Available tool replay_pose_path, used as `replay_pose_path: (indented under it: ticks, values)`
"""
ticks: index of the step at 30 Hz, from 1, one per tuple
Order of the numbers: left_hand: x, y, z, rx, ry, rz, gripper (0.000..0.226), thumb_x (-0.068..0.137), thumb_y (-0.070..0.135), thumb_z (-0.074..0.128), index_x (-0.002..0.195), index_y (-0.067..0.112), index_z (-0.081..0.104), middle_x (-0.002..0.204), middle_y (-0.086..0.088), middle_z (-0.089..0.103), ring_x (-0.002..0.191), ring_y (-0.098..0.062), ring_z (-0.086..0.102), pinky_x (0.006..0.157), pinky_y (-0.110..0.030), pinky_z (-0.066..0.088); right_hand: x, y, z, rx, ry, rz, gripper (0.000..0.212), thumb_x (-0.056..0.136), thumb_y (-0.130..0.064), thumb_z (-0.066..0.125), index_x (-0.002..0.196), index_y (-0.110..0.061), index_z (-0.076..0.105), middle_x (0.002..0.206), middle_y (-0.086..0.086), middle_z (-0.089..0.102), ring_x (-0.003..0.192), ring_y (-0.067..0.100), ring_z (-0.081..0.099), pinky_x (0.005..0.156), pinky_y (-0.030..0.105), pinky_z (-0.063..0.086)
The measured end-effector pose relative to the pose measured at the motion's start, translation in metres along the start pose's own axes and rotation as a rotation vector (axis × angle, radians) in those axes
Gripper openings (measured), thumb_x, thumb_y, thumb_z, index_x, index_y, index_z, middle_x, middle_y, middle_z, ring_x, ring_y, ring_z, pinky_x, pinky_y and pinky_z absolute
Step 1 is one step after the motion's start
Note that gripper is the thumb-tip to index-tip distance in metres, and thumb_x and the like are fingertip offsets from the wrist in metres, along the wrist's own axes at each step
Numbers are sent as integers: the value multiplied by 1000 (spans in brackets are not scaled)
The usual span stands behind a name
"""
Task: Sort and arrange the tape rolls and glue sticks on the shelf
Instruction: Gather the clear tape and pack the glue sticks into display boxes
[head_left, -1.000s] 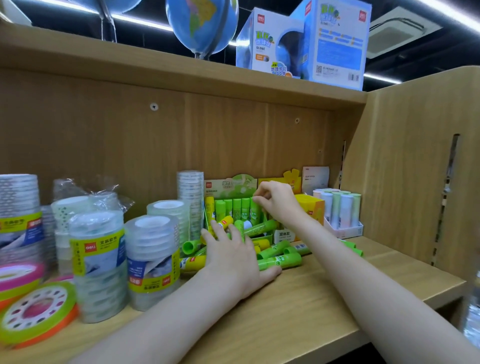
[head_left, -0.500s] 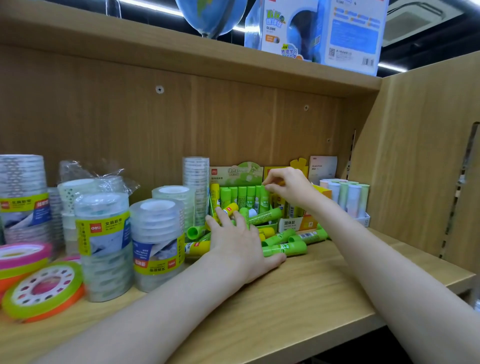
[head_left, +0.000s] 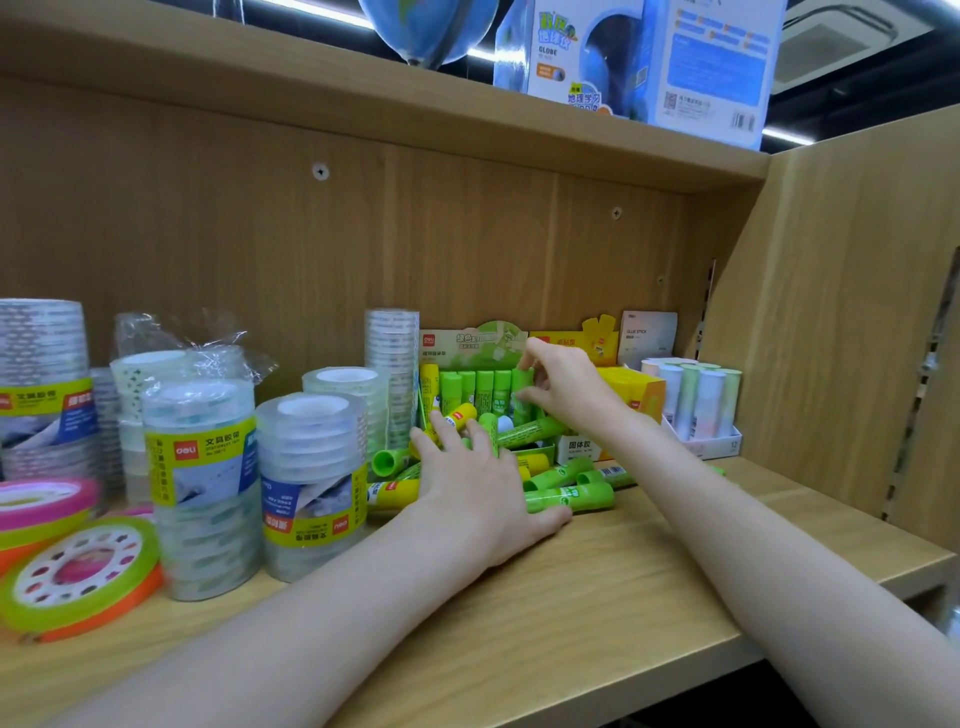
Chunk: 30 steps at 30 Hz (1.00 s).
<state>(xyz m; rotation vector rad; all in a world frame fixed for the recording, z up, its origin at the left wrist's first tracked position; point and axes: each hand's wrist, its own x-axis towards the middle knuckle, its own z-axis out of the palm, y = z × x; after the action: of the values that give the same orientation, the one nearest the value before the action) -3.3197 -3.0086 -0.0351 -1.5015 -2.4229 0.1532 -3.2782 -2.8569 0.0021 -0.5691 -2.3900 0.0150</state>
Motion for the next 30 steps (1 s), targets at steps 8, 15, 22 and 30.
replay_pose_path:
  ticks: [8, 15, 22, 30]
  values:
    - [0, -1, 0, -2, -6, 2, 88, 82, 77, 21, 146, 17, 26, 156, -19, 3, 137, -53, -3, 107, -64, 8, 1, -2, 2, -264, -5, 21, 25, 87, -23, 63, 108, -11, 56, 117, 5, 49, 112, 25, 41, 88, 36, 36]
    - [0, -2, 1, -2, 0, 6, 88, 82, 77, 21, 145, 17, 27, 156, -19, 3, 137, -53, -2, 107, -64, 8, -19, 17, -27, 187, 26, 31, 34, 88, -23, 62, 121, -19, 58, 111, -2, 62, 101, 14, 57, 90, 30, 47]
    - [0, -1, 1, 1, -4, 5, 88, 82, 78, 21, 146, 17, 26, 156, -19, 3, 137, -52, -3, 107, -64, 8, -26, 23, -34, 344, -257, 50, 13, 83, -17, 68, 94, -23, 64, 93, -2, 66, 80, 3, 59, 70, 17, 46]
    - [0, -1, 1, 0, -12, 2, 88, 82, 77, 21, 146, 17, 25, 156, -19, 2, 137, -52, -4, 107, -64, 7, -18, 19, -22, 428, 299, 140, 21, 80, -19, 72, 78, -16, 52, 76, -2, 60, 51, 5, 58, 56, 21, 49]
